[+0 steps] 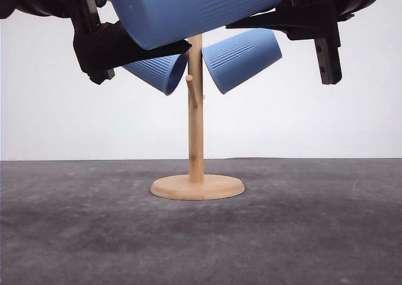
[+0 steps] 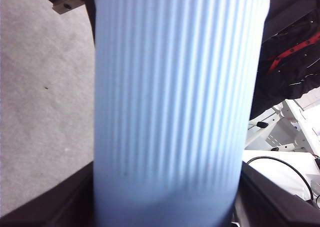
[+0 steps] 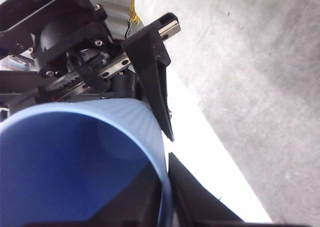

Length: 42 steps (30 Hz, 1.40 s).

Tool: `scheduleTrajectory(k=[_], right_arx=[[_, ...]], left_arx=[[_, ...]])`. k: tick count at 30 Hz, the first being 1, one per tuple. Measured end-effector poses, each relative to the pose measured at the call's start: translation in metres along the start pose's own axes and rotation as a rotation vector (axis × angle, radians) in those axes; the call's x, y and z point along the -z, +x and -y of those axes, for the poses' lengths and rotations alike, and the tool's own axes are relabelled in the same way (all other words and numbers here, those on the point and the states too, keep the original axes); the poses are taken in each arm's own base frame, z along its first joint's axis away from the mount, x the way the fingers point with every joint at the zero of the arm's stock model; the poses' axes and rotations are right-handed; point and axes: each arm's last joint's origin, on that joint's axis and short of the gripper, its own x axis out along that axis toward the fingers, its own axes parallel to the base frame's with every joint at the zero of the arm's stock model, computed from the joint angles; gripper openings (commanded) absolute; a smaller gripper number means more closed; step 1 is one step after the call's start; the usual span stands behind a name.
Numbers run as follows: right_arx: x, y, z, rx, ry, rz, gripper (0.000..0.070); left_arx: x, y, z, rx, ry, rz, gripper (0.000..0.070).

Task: Place three cups

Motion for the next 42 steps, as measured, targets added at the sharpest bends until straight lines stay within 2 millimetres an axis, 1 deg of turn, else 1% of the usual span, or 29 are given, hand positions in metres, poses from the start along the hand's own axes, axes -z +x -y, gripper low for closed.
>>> scheduleTrajectory(k=[1, 2, 4, 5, 8, 11, 14, 17, 20, 27, 30, 33, 37, 42], right_arx=[[0.0, 0.0, 0.0, 0.0, 0.0, 0.0, 0.0034], [0.0, 0.0, 0.0, 0.0, 0.0, 0.0, 0.0069], [0.0, 0.0, 0.0, -0.002, 0.001, -0.001, 0.0171], [0.0, 0.0, 0.0, -0.004, 0.002, -0.002, 0.0209], [0.0, 0.0, 0.0, -0.006, 0.0, -0.002, 0.0253], [-0.001, -0.002, 0.001, -0.003, -0.006, 0.008, 0.0261], [-0.002, -0.007, 0.003, 0.0, -0.018, 0.03, 0.0293], [-0.004, -0.015, 0.006, 0.009, -0.013, 0.063, 0.0293], [-0.005, -0.027, 0.009, 0.023, -0.011, 0.111, 0.0293], [0.0, -0.067, 0.003, 0.066, -0.059, 0.266, 0.0293], [0.002, -0.08, 0.005, 0.088, -0.056, 0.319, 0.0293], [0.003, -0.089, 0.008, 0.111, -0.044, 0.352, 0.0293], [0.004, -0.092, 0.011, 0.168, -0.038, 0.374, 0.0293], [0.004, -0.094, 0.014, 0.283, -0.028, 0.394, 0.0293]], left_arx=[[0.0, 0.0, 0.0, 0.0, 0.0, 0.0, 0.038], [0.0, 0.0, 0.0, 0.0, 0.0, 0.0, 0.038], [0.0, 0.0, 0.0, -0.001, 0.0, 0.0, 0.038], [0.0, 0.0, 0.0, -0.001, 0.0, 0.0, 0.038], [0.0, 0.0, 0.0, -0.001, -0.001, 0.0, 0.0382], [0.0, 0.0, 0.0, -0.001, -0.001, 0.0, 0.0382], [0.0, 0.0, 0.0, -0.001, -0.001, 0.0, 0.0382], [0.0, 0.0, 0.0, -0.001, -0.001, 0.0, 0.0382], [0.0, 0.0, 0.0, -0.002, -0.003, 0.0, 0.0383], [0.0, 0.0, 0.0, -0.017, -0.044, 0.001, 0.0383], [0.0, 0.0, -0.001, -0.031, -0.102, 0.003, 0.0382], [0.0, 0.0, -0.002, -0.064, -0.198, 0.01, 0.0382], [-0.003, 0.0, -0.002, -0.081, -0.33, 0.037, 0.0382], [-0.013, -0.001, -0.002, -0.102, -0.479, 0.12, 0.0382]])
